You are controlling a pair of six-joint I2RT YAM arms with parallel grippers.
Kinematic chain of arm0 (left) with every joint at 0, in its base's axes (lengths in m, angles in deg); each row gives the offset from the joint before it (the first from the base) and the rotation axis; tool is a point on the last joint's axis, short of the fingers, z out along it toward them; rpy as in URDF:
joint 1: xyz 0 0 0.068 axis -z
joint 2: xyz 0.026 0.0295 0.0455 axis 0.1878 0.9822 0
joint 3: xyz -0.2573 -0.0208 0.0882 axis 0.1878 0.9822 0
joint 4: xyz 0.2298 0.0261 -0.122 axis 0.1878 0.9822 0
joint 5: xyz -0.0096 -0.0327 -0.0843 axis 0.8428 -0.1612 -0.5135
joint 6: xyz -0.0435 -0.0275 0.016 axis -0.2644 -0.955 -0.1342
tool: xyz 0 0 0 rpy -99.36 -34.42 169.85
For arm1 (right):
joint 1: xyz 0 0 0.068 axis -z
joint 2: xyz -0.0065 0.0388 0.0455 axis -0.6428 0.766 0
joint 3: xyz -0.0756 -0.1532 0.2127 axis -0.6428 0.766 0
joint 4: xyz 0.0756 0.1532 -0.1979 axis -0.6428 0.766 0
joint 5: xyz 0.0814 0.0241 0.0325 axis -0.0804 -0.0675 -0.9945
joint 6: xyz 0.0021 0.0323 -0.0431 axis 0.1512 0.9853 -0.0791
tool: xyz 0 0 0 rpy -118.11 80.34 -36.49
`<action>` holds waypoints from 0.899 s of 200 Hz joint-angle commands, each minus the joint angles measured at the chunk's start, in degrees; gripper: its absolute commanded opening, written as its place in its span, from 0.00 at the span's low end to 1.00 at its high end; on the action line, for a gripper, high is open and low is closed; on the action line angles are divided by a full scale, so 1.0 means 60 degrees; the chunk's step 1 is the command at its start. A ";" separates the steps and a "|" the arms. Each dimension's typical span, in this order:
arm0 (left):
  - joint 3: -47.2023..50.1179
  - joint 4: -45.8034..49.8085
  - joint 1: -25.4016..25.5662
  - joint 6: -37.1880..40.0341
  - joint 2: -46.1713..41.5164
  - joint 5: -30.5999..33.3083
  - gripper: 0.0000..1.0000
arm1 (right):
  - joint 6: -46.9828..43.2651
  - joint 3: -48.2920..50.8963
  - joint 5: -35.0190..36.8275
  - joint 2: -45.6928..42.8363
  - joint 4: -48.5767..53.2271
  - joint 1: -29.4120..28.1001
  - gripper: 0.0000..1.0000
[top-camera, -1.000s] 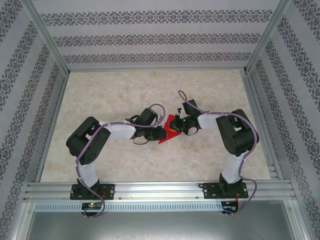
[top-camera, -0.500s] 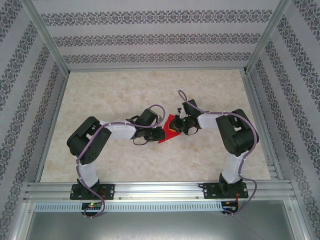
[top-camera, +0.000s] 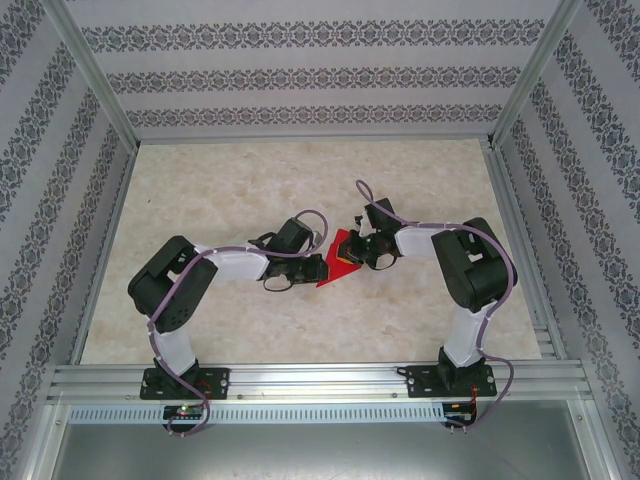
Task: Fold a paper plane with a square sheet of paper (pick it up from the middle)
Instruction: Fourth fold the wing at the center of the table.
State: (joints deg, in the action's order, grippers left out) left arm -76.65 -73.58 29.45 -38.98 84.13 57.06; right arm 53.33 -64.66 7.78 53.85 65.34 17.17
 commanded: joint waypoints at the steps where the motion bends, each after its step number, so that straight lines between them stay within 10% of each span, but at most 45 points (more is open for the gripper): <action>1: -0.0080 0.0366 0.0178 -0.0074 -0.0347 -0.0346 0.16 | -0.0182 0.0237 0.1269 0.0682 0.0960 0.0075 0.04; 180: 0.0941 0.0214 0.0104 -0.0148 0.0163 -0.0084 0.12 | -0.0226 0.0303 0.1280 0.0712 0.1013 0.0143 0.04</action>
State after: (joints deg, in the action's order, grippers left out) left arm -72.10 -77.16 30.25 -40.49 83.61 57.49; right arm 53.28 -64.68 7.71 53.92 65.34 17.26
